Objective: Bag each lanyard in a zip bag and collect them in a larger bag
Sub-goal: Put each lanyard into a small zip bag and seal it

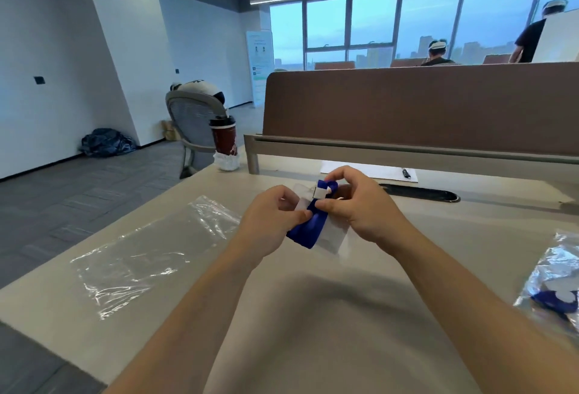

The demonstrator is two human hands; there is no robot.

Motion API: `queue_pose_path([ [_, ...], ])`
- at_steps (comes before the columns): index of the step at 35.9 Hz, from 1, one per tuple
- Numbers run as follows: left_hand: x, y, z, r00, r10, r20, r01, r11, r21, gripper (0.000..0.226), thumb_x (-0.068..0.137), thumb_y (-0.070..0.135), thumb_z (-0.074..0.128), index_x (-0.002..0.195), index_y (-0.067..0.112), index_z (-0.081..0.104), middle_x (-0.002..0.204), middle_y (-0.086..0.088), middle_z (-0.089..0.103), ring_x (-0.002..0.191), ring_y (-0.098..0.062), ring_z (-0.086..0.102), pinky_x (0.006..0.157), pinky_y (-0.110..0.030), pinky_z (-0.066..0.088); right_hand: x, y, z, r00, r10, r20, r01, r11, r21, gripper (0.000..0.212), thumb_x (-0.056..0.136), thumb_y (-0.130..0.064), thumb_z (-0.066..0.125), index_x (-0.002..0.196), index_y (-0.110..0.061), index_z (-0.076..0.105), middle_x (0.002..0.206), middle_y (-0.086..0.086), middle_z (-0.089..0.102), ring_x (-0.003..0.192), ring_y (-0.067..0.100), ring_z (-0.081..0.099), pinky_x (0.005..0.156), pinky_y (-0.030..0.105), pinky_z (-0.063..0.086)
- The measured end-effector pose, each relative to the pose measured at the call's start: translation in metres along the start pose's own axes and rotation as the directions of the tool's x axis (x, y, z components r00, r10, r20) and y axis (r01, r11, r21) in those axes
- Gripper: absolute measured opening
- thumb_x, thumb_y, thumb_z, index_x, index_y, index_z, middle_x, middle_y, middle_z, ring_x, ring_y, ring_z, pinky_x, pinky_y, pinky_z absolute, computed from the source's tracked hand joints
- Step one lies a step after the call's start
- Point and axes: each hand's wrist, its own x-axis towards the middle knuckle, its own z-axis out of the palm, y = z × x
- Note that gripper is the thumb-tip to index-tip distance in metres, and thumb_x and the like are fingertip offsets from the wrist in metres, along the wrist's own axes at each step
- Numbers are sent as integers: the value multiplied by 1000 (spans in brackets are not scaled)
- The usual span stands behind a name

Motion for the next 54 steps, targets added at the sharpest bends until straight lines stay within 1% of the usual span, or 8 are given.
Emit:
queue_pose_path([
  [16, -21, -70, -112, 988, -59, -145, 58, 998, -16, 15, 88, 25, 72, 96, 22, 60, 96, -2, 68, 89, -20, 63, 77, -32, 50, 41, -46, 122, 971, -68, 228, 79, 996, -38, 15, 88, -23, 71, 99, -13, 68, 93, 8, 70, 88, 24, 64, 79, 37, 54],
  [23, 2, -103, -143, 960, -113, -256, 142, 985, 96, 18, 98, 23, 57, 112, 18, 66, 98, 4, 69, 91, -15, 64, 83, -31, 52, 76, -40, 157, 982, -4, 190, 30, 990, -137, 12, 90, -16, 68, 100, -16, 63, 97, 2, 65, 89, 21, 58, 71, 28, 42],
  [28, 16, -132, -142, 980, -155, -126, 192, 902, 387, 35, 100, 19, 49, 133, 17, 60, 130, -1, 61, 122, -20, 55, 93, -19, 39, 95, -24, 172, 989, 74, 124, -44, 973, -227, 23, 90, -18, 67, 112, -16, 60, 104, 2, 60, 92, 20, 54, 75, 29, 41],
  [30, 20, -139, -137, 983, -182, -34, 177, 865, 469, 36, 100, 19, 50, 135, 13, 57, 123, -3, 60, 124, -25, 54, 89, -14, 40, 100, -20, 174, 989, 103, 108, -75, 967, -243, 24, 90, -18, 68, 112, -16, 60, 103, 1, 59, 92, 21, 54, 74, 30, 41],
  [35, 27, -153, -122, 981, -188, 52, 128, 822, 555, 16, 97, 26, 55, 98, 13, 65, 111, -3, 64, 108, -26, 58, 91, -33, 46, 103, -12, 167, 989, 131, 62, -112, 962, -249, 10, 88, -18, 66, 96, -14, 62, 93, 6, 62, 77, 20, 53, 63, 29, 40],
  [43, 16, -137, -99, 984, -156, 85, 99, 877, 470, 30, 97, 30, 57, 123, 22, 67, 125, 4, 64, 115, -17, 59, 100, -29, 46, 88, -1, 130, 974, 224, -31, -225, 949, -222, 14, 87, -18, 67, 98, -10, 63, 94, 9, 62, 83, 26, 57, 63, 30, 41],
  [50, -13, -114, -72, 991, -92, 95, 48, 922, 385, 18, 95, 26, 61, 110, 23, 70, 92, 8, 66, 79, -11, 65, 73, -21, 50, 54, 10, 83, 947, 299, -116, -319, 916, -242, 17, 87, -21, 67, 98, -10, 63, 94, 10, 63, 86, 27, 60, 70, 36, 47],
  [54, -30, -101, -60, 992, -3, 126, -54, 895, 442, 19, 95, 24, 60, 109, 21, 72, 86, 10, 62, 80, -9, 57, 73, -23, 42, 29, 16, 55, 933, 320, -164, -352, 907, -230, 17, 86, -22, 68, 95, -9, 61, 91, 9, 62, 82, 24, 57, 65, 33, 43],
])
